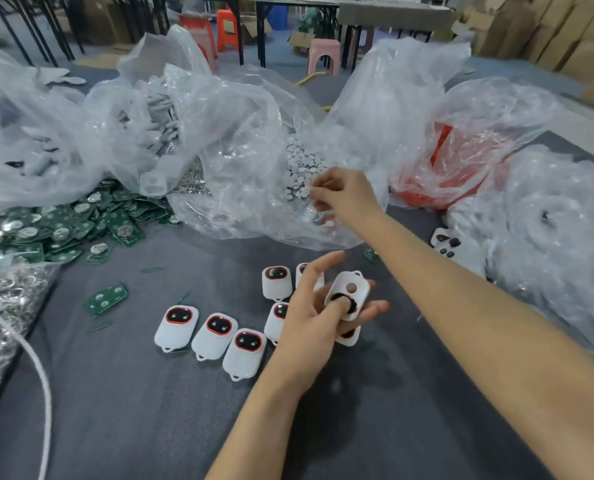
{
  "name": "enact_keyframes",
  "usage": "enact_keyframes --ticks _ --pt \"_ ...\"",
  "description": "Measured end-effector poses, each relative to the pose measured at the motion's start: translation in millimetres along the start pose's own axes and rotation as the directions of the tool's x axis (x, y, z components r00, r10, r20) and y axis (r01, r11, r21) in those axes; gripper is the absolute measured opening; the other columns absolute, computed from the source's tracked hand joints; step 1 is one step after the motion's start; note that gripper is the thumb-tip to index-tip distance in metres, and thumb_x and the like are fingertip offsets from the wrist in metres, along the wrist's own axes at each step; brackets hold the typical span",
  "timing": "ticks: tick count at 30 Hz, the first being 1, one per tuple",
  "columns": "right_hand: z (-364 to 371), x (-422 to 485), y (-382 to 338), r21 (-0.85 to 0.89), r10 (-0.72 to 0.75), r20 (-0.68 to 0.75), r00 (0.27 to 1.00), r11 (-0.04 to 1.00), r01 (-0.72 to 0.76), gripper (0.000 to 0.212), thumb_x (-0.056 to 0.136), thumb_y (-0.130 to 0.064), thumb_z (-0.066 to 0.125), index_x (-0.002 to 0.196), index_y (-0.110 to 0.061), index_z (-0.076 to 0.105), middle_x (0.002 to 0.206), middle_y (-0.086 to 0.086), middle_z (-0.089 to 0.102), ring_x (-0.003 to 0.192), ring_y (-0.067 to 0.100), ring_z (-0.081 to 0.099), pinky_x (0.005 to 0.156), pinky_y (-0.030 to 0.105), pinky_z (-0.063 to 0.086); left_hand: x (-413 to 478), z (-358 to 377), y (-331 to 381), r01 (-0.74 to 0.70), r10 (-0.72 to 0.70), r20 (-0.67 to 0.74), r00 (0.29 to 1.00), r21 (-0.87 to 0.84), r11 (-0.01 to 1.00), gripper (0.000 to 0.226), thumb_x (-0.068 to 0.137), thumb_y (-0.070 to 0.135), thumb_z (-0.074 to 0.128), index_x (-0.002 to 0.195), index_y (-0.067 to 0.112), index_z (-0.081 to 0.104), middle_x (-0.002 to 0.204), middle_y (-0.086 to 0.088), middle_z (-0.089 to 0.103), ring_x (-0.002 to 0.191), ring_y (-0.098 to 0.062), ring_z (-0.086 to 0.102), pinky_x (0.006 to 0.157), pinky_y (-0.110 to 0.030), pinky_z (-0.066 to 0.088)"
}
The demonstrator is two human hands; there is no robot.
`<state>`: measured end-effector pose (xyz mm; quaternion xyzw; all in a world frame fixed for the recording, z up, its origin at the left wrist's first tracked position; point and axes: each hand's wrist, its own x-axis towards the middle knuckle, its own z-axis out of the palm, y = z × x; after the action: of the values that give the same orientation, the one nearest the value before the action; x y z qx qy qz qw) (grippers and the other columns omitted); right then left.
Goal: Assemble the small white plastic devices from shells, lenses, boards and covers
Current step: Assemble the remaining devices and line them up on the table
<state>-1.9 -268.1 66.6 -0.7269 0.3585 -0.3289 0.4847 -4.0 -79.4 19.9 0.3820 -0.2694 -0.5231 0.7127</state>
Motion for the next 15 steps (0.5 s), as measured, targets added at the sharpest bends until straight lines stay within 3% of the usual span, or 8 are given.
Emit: enact_keyframes --ticks 2,7,15 --pt "-21 -31 -5 0.218 0.007 0.009 1.000 0.976 -0.009 0.014 0.083 0.006 0.067 0.082 -0.008 0.066 0.065 0.004 0.067 0.053 0.010 0.062 0.057 0.020 0.054 0 0 -2 0.009 -0.010 0.014 1.000 0.026 1.000 0.047 0.092 -0.017 0.030 0.119 0.015 0.051 0.110 -0.023 0.066 0.092 -0.039 0.070 0.082 -0.032 0.057" --pt "-63 -129 -1 0.452 0.069 -0.025 0.997 0.891 -0.051 0.008 0.074 -0.009 0.072 0.080 -0.015 0.074 0.073 0.006 0.072 0.063 0.013 0.065 0.060 0.019 0.052 -4 5 -10 -0.048 0.038 0.040 0.998 0.279 0.959 0.038 0.093 -0.016 0.033 0.112 0.011 0.052 0.118 -0.019 0.057 0.093 -0.029 0.071 0.079 -0.030 0.057" --pt "-74 -202 13 0.560 0.207 -0.114 0.972 0.821 -0.109 0.011 0.069 -0.011 0.070 0.077 -0.016 0.074 0.074 0.008 0.071 0.061 0.013 0.063 0.058 0.021 0.052 -6 2 -14 -0.036 0.008 0.092 0.996 0.304 0.952 0.039 0.094 -0.016 0.033 0.110 0.013 0.054 0.114 -0.012 0.062 0.093 -0.031 0.071 0.079 -0.031 0.057"
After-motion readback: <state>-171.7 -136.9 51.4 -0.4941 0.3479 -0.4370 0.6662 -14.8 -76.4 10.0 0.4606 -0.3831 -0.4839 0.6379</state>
